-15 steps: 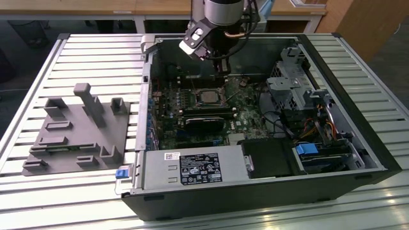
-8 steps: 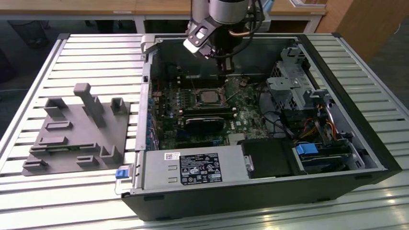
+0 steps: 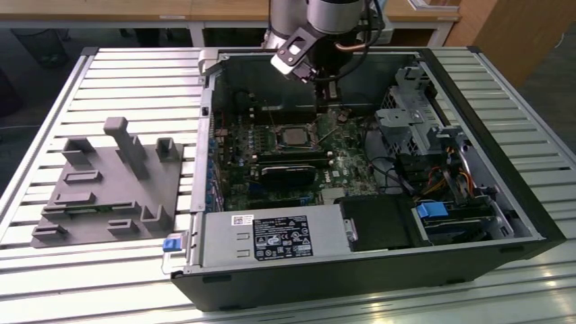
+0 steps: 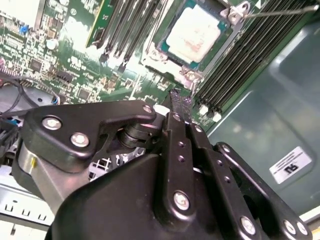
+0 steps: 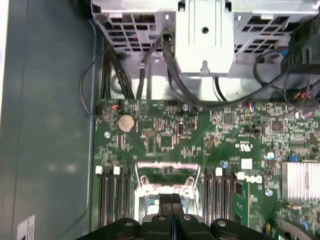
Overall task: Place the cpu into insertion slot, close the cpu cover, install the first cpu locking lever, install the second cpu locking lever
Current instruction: 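Close the cpu cover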
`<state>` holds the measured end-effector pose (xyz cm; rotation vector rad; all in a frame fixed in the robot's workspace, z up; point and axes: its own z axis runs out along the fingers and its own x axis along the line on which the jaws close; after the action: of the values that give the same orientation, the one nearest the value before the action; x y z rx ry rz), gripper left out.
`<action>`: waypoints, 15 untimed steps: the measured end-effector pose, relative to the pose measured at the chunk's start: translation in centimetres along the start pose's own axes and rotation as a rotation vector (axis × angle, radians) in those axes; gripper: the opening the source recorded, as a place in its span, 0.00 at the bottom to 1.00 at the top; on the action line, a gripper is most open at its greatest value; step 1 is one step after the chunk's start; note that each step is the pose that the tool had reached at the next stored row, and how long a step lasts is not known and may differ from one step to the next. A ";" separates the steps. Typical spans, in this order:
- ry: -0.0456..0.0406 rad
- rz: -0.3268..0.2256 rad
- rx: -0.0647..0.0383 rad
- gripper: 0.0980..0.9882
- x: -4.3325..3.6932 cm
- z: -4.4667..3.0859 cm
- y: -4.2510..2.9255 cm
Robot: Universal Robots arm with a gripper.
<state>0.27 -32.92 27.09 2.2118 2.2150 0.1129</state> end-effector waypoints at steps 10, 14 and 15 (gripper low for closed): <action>-0.0001 0.000 0.000 0.03 0.00 0.09 1.43; 0.0000 0.000 0.000 0.03 -0.01 0.17 2.00; 0.0000 0.000 0.000 0.03 -0.01 0.19 2.11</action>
<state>2.39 -32.92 27.02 2.2120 2.2151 0.1126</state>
